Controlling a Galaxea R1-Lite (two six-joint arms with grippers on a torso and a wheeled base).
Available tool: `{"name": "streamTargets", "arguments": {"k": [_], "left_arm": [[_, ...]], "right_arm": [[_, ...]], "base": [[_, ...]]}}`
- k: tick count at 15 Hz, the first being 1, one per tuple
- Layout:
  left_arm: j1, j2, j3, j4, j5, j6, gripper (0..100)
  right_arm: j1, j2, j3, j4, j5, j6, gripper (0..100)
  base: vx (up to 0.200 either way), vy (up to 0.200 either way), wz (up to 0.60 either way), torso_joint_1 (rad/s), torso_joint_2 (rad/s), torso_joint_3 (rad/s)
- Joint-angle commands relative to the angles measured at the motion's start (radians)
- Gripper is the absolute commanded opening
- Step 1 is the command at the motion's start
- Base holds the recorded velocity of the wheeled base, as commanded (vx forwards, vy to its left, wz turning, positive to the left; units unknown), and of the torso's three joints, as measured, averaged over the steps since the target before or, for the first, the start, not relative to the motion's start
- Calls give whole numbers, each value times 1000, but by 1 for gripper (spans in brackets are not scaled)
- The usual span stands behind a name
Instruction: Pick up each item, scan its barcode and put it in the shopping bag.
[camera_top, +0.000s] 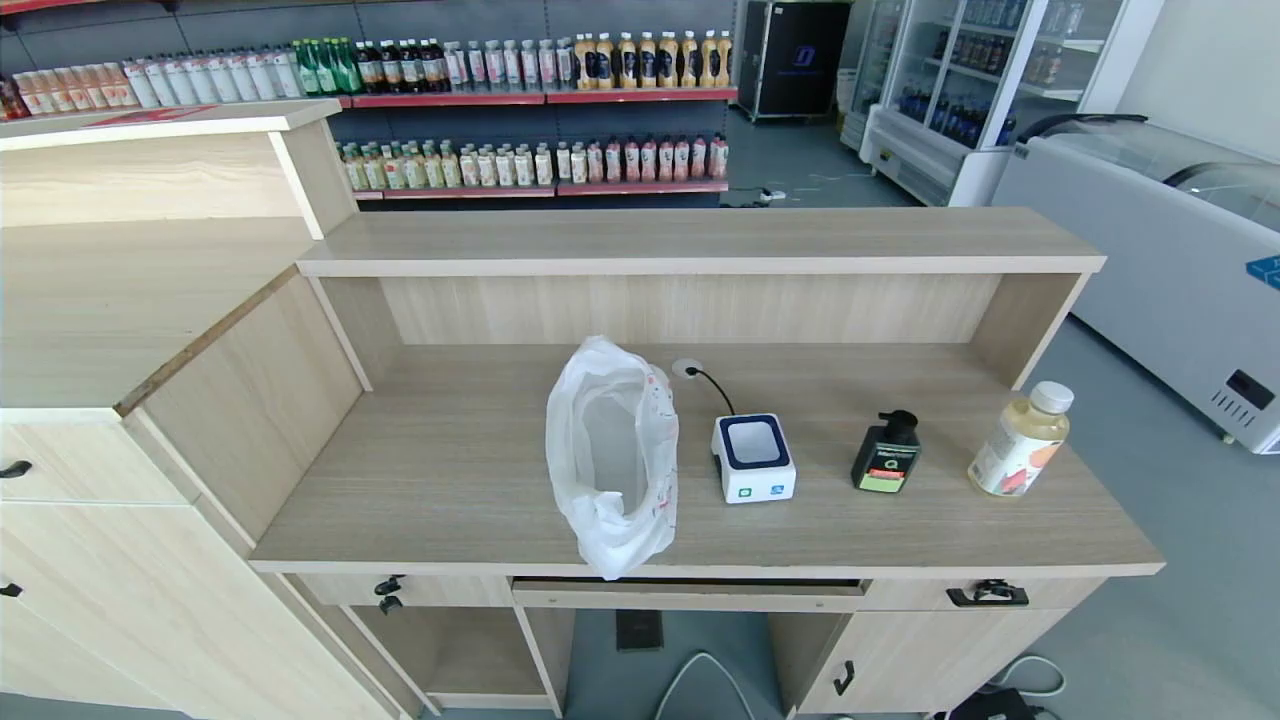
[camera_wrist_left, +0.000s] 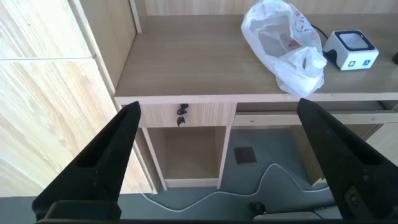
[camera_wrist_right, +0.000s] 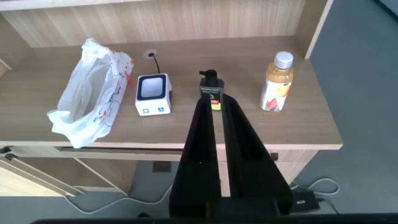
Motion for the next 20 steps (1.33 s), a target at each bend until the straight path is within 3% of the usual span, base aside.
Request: {"name": "streamTargets", "arguments": {"k": [1, 5, 8, 13, 20], "left_arm": [[0, 0, 0, -1, 0, 0, 100], [0, 0, 0, -1, 0, 0, 100], [0, 0, 0, 1, 0, -2, 100], [0, 0, 0, -1, 0, 0, 100], [0, 0, 0, -1, 0, -2, 100]], "right_arm": [[-46, 493, -109, -280, 145, -46, 100], [-148, 901, -73, -693, 301, -160, 100], [-204, 1154, -72, -872, 436, -327, 100], [-216, 1420, -222, -874, 519, -563, 100], [-221, 1571, -365, -874, 525, -640, 100]], "base": [[0, 0, 0, 0, 0, 0], [0, 0, 0, 0, 0, 0], [0, 0, 0, 0, 0, 0], [0, 0, 0, 0, 0, 0], [0, 0, 0, 0, 0, 0]]}}
